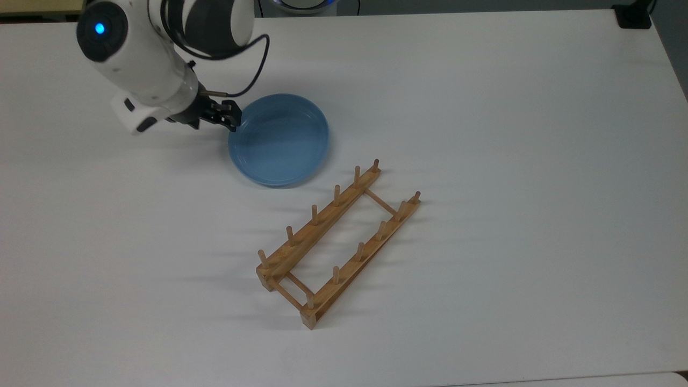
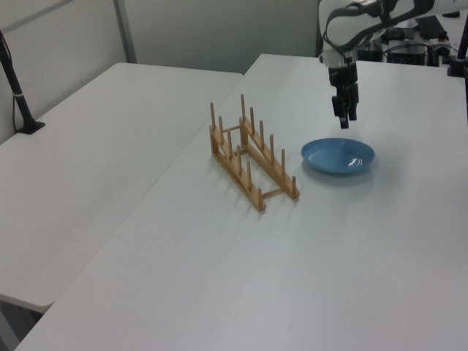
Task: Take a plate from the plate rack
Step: 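Open the gripper, release the plate and raise the gripper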
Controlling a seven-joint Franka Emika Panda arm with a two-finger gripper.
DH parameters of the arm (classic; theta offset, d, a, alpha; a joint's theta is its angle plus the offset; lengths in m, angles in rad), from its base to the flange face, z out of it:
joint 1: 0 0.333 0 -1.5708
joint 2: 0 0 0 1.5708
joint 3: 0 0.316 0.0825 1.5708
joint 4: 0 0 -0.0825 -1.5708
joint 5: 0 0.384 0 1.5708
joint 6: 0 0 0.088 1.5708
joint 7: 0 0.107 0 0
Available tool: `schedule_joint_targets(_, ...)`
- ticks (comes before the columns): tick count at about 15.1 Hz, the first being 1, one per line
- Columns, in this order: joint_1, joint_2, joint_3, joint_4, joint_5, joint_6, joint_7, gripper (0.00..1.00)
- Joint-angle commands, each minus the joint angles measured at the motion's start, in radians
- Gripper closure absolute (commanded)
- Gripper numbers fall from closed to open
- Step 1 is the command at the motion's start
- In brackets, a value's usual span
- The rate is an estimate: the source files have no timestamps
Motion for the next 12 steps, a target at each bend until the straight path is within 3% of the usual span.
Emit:
schedule_joint_targets(1, 0.035, -0.136, 0.001, -0.011, -0.033, 0.002, 0.094, 0.00)
schedule_joint_targets(3, 0.074, -0.194, 0.029, -0.005, -0.093, -0.008, 0.215, 0.00)
schedule_joint_targets(6, 0.078, -0.225, 0.119, -0.005, -0.217, -0.012, 0.340, 0.00)
schedule_joint_targets(12, 0.107, -0.282, 0.141, -0.001, -0.222, 0.001, 0.337, 0.00)
